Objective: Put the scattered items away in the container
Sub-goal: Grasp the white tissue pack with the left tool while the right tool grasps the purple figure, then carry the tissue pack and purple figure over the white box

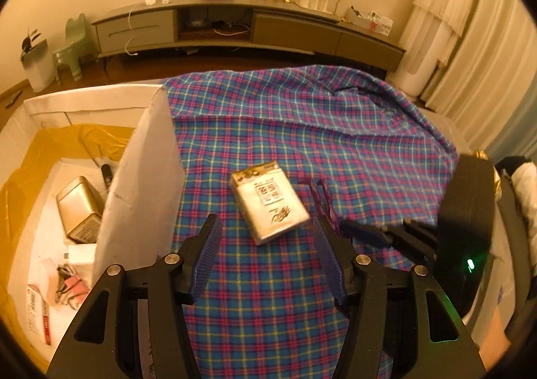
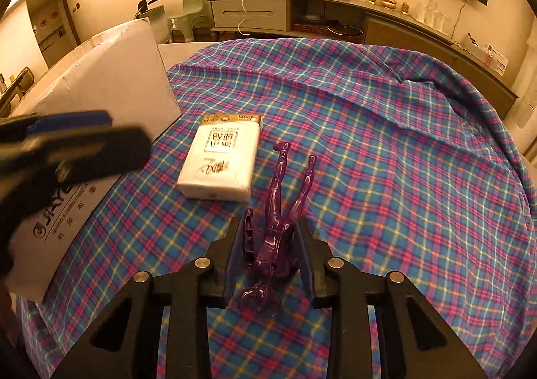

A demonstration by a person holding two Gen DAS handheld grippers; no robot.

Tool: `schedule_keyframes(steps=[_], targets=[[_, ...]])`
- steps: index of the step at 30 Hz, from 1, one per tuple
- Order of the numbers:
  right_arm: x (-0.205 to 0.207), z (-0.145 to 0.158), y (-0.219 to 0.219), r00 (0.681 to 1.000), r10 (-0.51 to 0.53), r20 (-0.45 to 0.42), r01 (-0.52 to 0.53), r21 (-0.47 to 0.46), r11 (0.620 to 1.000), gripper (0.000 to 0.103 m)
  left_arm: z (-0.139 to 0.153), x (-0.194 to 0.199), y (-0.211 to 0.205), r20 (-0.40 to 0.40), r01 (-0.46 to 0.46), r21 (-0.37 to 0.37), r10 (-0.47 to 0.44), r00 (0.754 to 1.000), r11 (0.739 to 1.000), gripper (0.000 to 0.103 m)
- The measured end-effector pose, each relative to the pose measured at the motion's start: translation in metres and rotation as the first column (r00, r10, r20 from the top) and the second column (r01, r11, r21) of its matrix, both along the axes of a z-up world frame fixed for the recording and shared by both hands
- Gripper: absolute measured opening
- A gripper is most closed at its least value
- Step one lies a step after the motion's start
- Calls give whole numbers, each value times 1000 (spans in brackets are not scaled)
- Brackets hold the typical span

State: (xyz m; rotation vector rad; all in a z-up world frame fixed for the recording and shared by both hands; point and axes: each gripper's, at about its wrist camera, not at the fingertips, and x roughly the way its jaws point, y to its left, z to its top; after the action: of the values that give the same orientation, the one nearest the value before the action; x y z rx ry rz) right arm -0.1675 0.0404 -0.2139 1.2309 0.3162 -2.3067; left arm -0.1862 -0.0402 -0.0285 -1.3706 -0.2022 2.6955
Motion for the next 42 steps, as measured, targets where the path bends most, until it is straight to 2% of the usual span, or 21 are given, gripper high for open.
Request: schedule_keyframes(steps=[2,6,10,13,15,17,19,21,23,25,26,27,31,34,42], targets=[[2,1,5,1000,-3,1,3,-3,1000,30,-4,-5,1,11,-5,19,5,1000,1000,61],[6,9,16,1000,-11,5,11,-28,1000,17,-19,-18,9,49,-27,22,25,998,999,62],[7,11,24,1000,-9,27,11,-53,999,17,-36,-32,22,68,-29,-28,31,997,999,63],[6,7,28,999,-7,40,9,-67,998,23,-48,-45,27,79,-45,-72,50,996,996,64],[4,4,30,999,-7,49,11,-72,997,39,-57,-52,27,90,-63,-88,71,993,994,67],[0,3,30,999,-16,41,19,-77,997,48,-64,-59,26,99,-72,-84,81,992,994,70],[-2,0,29,999,-15,42,18,-73,997,50,-71,-64,27,114,-75,-110,88,990,991,70],[-5,-6,24,998,-3,55,6,-63,998,50,-75,-66,30,94,-72,-149,87,992,986,70],[-4,-12,21,998,9,62,-5,-64,998,50,-76,-68,29,82,-65,-158,78,994,985,70],[-1,-13,19,999,4,32,-4,-25,1000,35,-76,-67,25,72,-69,-147,80,994,987,64],[-1,-13,19,1000,1,25,-1,-8,1000,21,-75,-67,23,67,-73,-151,84,994,986,54],[-2,-13,22,1000,-8,29,9,-12,1000,19,-75,-67,21,67,-72,-150,83,994,986,54],[-7,-11,32,997,-37,65,41,-60,997,19,-71,-64,11,92,-92,-92,100,991,991,53],[-7,-5,39,995,-56,86,65,-109,992,19,-67,-60,10,95,-99,-87,107,990,991,53],[1,18,57,987,-82,138,114,-245,963,19,-41,-42,10,57,-97,-46,99,993,994,53]])
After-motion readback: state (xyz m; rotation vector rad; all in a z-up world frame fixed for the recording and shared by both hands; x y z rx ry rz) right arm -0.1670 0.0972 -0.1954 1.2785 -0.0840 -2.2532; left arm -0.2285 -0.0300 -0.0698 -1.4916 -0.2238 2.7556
